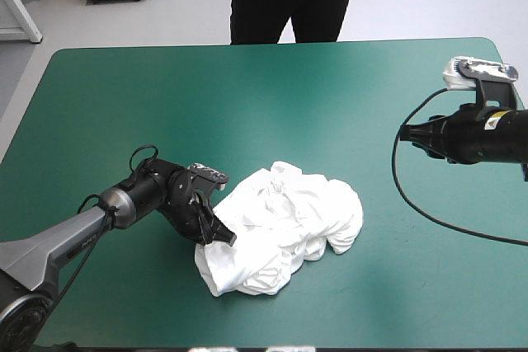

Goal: Fold the cloth

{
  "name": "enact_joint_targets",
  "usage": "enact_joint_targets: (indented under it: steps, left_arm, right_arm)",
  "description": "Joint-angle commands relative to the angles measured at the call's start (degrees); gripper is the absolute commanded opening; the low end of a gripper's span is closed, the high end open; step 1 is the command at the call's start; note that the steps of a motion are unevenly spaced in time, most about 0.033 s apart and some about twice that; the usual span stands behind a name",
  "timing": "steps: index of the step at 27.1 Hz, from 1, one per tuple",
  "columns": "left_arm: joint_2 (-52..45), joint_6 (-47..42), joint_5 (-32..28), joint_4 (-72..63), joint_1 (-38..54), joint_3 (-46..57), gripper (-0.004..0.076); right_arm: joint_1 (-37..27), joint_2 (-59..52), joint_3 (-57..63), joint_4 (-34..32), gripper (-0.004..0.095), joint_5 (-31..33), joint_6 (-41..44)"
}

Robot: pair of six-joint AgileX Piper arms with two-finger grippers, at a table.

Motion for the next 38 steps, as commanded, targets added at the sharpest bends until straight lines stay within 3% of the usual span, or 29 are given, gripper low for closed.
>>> enact_joint_targets:
  steps: [1, 6, 8, 16, 33, 38]
  left_arm:
    - [-0.75, -0.14, -1.67, -4.05, -0.89, -0.56, -0.0009]
    - [-0.75, -0.04, -0.68, -4.05, -0.89, -0.56, -0.0009]
    - [-0.75, -0.04, 0.1, -4.05, -0.89, -0.56, -0.0009]
    - [-0.75, 0.72, 0.36, -3.91, -0.89, -0.56, -0.0009]
    - [-0.75, 1.1, -0.56, -3.91, -0.89, -0.56, -0.0009]
    - [-0.75, 1.26, -0.56, -3.57, -0.89, -0.56, -0.0009]
  right_arm:
    - [4.6, 1.03, -1.38, 0.09, 0.0363, -0.04, 0.13]
    - [20.14, 8.32, -1.38, -14.04, 0.0367, -0.04, 4.23]
    - [21.93, 11.06, -1.38, -17.77, 0.0401, -0.16, 9.63]
    - [21.93, 17.45, -0.19, -16.07, 0.0578, -0.16, 10.89]
    - [21.93, 19.51, 19.25, -14.41, 0.0576, -20.48, 15.4]
    - [21.93, 23.9, 20.29, -14.41, 0.0512, -22.6, 16.29]
